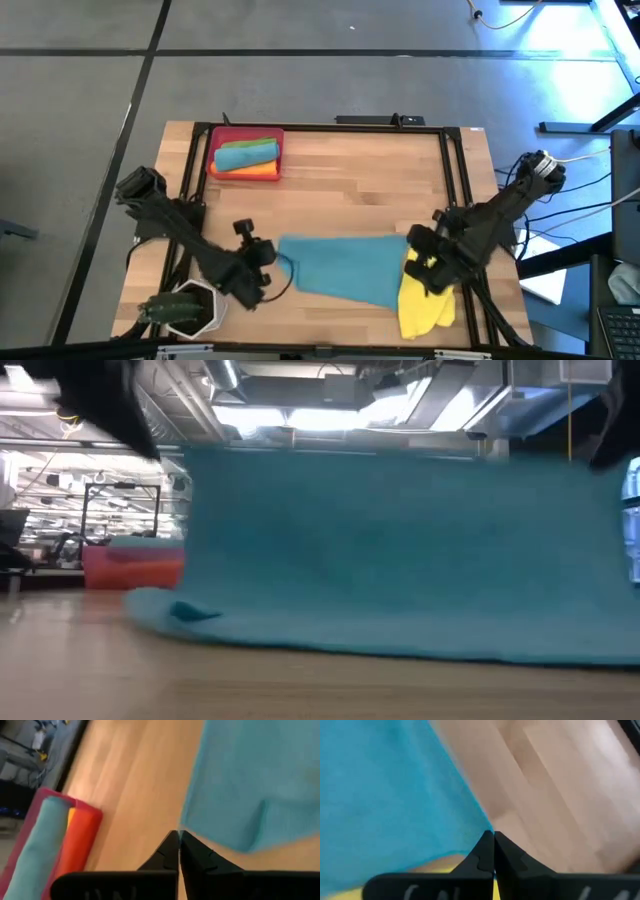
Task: Roll microfiber towels into tight, uniform cylinder then place into a basket
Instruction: Fold the blue microfiber towel
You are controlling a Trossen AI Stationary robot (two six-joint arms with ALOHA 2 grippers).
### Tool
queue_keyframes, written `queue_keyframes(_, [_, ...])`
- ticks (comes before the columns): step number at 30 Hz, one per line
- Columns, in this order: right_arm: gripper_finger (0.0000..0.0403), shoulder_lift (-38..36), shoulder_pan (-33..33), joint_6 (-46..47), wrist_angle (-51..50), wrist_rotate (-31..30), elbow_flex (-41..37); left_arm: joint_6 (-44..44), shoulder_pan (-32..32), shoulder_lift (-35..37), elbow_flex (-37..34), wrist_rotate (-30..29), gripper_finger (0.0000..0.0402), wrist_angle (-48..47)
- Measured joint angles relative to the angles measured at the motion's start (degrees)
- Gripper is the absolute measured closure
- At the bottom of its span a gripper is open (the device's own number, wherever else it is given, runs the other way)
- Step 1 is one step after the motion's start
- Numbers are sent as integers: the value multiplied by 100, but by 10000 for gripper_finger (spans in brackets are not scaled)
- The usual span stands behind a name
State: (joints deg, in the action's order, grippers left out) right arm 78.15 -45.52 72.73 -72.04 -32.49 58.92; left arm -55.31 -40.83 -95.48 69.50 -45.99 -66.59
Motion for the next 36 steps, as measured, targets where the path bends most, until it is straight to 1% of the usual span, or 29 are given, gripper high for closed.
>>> queue_keyframes(2, [401, 0, 289, -326, 75, 154, -282, 521, 238, 0, -279, 195, 401, 317])
queue_keyframes(5, [401, -4, 709, -706, 192, 84, -544, 1051, 597, 0, -566, 246, 401, 778])
queue_keyframes(8, [401, -4, 1130, -1073, 119, -130, -700, 1269, 977, 0, -657, 62, 401, 713])
queue_keyframes(12, [401, -4, 1578, -1610, 266, -197, -719, 1565, 1325, 0, -654, 24, 401, 1073])
queue_keyframes(14, [401, -4, 1727, -1804, 407, -202, -719, 1839, 1402, 0, -654, 111, 401, 1477])
queue_keyframes(17, [401, -4, 1920, -2064, 618, -74, -719, 2438, 1464, 0, -654, 356, 401, 2398])
queue_keyframes(22, [401, -4, 2185, -2199, 865, 212, -717, 3293, 1568, -7, -654, 379, 401, 3821])
queue_keyframes(25, [395, -4, 2284, -2217, 872, 260, -717, 3608, 1643, -104, -645, 398, 401, 4314])
queue_keyframes(27, [383, -4, 2318, -2315, 787, 254, -677, 3663, 1695, -202, -644, 492, 401, 4483])
queue_keyframes(30, [352, -4, 2328, -2378, 558, 178, -503, 3647, 1722, -345, -645, 685, 401, 4463])
queue_keyframes(36, [265, -24, 2326, -2284, -245, 108, 15, 3617, 1671, -660, -645, 858, 401, 4496])
